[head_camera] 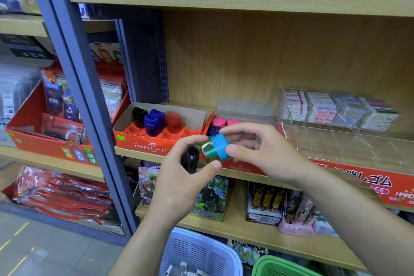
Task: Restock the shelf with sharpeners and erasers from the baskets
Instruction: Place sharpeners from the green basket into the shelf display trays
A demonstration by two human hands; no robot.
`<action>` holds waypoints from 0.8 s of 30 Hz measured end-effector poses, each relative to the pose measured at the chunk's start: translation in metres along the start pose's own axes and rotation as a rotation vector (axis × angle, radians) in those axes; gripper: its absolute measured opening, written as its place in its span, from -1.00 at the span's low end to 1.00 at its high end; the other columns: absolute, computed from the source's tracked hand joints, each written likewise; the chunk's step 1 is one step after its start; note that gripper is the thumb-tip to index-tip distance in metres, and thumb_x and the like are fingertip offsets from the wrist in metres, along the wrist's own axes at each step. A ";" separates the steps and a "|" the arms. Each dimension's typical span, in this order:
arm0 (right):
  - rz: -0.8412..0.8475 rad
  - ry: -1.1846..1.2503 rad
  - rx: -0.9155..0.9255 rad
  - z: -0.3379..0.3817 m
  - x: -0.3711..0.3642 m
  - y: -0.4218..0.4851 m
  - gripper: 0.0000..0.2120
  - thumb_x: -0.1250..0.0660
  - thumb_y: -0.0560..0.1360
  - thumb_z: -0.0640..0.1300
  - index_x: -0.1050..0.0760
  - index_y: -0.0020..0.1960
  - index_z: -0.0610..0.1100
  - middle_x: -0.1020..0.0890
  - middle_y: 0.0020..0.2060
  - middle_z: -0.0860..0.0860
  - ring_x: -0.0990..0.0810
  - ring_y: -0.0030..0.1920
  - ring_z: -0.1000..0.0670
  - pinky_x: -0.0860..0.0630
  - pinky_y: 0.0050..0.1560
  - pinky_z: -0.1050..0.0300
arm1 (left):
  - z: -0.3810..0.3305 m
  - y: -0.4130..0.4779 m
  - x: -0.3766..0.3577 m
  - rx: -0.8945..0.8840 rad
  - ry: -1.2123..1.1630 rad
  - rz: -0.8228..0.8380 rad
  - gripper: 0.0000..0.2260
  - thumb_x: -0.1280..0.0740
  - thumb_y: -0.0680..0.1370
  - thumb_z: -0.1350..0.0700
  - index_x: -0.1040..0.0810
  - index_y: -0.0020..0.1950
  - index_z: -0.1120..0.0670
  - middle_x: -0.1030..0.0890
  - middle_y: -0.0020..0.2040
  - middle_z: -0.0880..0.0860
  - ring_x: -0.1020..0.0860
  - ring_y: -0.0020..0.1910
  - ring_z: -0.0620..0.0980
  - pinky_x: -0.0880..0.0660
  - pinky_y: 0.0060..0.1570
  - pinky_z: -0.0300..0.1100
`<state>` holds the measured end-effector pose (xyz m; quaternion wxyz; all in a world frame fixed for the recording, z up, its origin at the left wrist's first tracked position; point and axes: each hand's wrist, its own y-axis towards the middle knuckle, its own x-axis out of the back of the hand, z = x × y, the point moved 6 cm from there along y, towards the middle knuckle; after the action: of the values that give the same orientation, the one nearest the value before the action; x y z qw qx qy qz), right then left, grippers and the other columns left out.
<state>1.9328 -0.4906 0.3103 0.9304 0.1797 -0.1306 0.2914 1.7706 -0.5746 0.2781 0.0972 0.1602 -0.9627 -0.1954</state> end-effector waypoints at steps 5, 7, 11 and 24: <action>-0.022 -0.049 0.058 0.005 0.001 -0.009 -0.57 -0.63 0.33 -0.29 -0.66 0.14 -0.04 -0.70 0.03 0.02 -0.67 -0.02 -0.01 -0.65 0.03 0.00 | 0.007 0.000 -0.009 0.030 0.010 0.044 -0.61 -0.58 0.40 0.26 -0.52 0.09 -0.05 -0.62 -0.02 -0.21 -0.58 -0.01 -0.18 -0.46 -0.02 -0.38; -0.014 -0.064 0.049 0.005 0.001 -0.011 -0.56 -0.62 0.33 -0.29 -0.65 0.16 -0.04 -0.69 0.03 0.05 -0.68 -0.01 0.00 -0.66 0.03 -0.02 | 0.008 -0.001 -0.012 0.039 -0.003 0.040 -0.62 -0.59 0.40 0.23 -0.52 0.07 -0.05 -0.62 -0.04 -0.20 -0.57 -0.07 -0.19 -0.46 -0.07 -0.39; 0.008 -0.099 -0.007 0.003 0.003 -0.014 -0.56 -0.59 0.39 -0.25 -0.61 0.19 0.07 -0.65 0.08 0.05 -0.68 -0.15 0.03 -0.63 0.00 -0.03 | 0.008 -0.002 -0.015 0.052 0.019 0.048 -0.64 -0.59 0.41 0.17 -0.51 0.06 -0.09 -0.58 -0.16 -0.25 -0.50 -0.24 -0.23 -0.47 -0.26 -0.35; -0.080 -0.108 0.013 -0.001 0.023 -0.004 -0.71 -0.51 0.49 -0.22 -0.60 0.11 0.09 -0.65 0.08 0.04 -0.67 -0.03 0.05 -0.62 0.09 0.11 | 0.015 0.000 -0.016 0.053 0.134 0.014 -0.60 -0.60 0.40 0.13 -0.51 0.09 -0.16 -0.57 0.00 -0.25 -0.56 -0.06 -0.24 -0.50 -0.08 -0.25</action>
<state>1.9536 -0.4820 0.3167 0.9317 0.2062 -0.1717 0.2447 1.7821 -0.5642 0.2624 0.1586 0.1689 -0.9599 -0.1581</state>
